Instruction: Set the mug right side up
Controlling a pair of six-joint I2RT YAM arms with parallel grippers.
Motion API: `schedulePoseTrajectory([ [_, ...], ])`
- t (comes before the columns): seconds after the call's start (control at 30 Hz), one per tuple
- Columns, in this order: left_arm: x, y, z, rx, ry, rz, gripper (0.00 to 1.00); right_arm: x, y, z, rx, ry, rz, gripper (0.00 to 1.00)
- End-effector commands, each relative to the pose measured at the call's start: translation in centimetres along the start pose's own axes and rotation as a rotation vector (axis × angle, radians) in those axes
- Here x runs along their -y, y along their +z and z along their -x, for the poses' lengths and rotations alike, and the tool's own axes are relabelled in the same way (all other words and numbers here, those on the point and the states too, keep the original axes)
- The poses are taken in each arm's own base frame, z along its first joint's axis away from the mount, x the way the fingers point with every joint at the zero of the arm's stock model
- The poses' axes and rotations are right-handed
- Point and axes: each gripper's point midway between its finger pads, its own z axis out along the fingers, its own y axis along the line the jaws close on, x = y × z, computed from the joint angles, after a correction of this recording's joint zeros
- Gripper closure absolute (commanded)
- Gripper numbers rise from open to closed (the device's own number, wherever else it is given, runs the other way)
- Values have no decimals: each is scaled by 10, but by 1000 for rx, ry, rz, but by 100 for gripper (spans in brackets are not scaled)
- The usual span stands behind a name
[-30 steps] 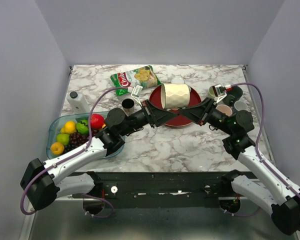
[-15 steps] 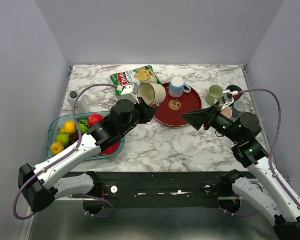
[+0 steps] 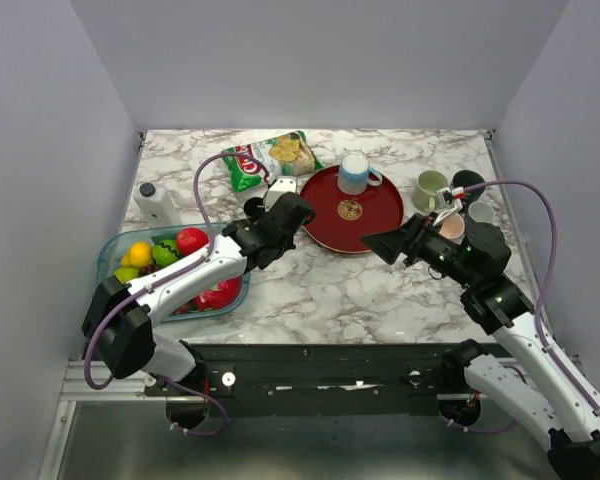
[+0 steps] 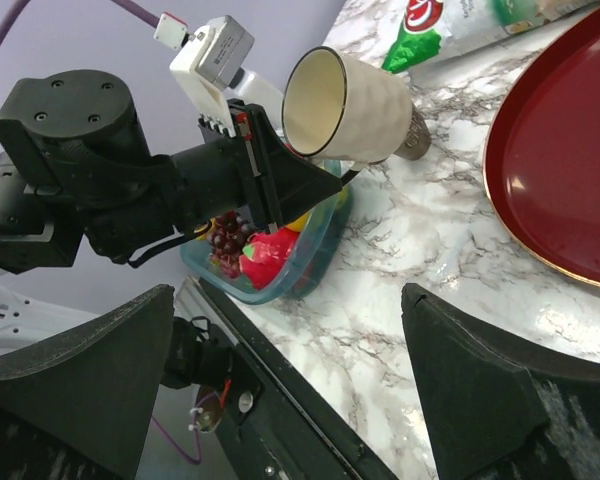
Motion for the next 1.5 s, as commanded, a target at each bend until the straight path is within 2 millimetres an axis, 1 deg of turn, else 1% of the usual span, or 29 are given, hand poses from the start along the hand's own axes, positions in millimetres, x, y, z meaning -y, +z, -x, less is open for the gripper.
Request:
schedulePoseTrajectory([
  [0.0,-12,5,30,71,-29,63,100,14,-5,-10,-11,-16,-54,0],
  [0.07,-14,12,24,35,-22,68,100,16,-6,-10,-10,-14,-64,0],
  [0.1,-16,18,20,10,-23,71,100,16,-6,-11,-12,-14,-64,0],
  [0.17,-14,25,19,-9,-27,44,100,17,-7,-12,-16,-15,-68,0],
  [0.2,-8,29,13,-41,-21,3,100,18,-7,-13,-16,-14,-70,0],
  [0.27,-9,35,13,-55,-35,-14,100,18,-7,-13,-17,-15,-73,0],
  [0.33,-4,42,8,-80,-33,-41,100,19,-7,-13,-19,-14,-76,0],
  [0.47,6,51,1,-108,-30,-72,100,20,-7,-15,-26,-11,-79,0],
  [0.57,8,58,-6,-131,-31,-74,100,21,-6,-16,-28,-9,-83,0],
  [0.67,5,59,-4,-118,-42,-48,100,22,-6,-17,-35,-8,-82,0],
  [0.77,0,56,2,-95,-52,-27,100,23,-5,-17,-37,-8,-86,0],
  [0.83,0,53,6,-80,-56,-34,100,24,-4,-18,-42,-7,-88,0],
  [1.07,2,64,-7,-121,-50,-18,100,24,-2,-18,-50,-8,-86,0],
  [1.37,-22,71,-13,-121,-102,112,100,28,-1,-22,-60,-9,-96,0],
  [1.47,-23,71,-14,-118,-110,115,100,30,0,-24,-68,-4,-103,0],
])
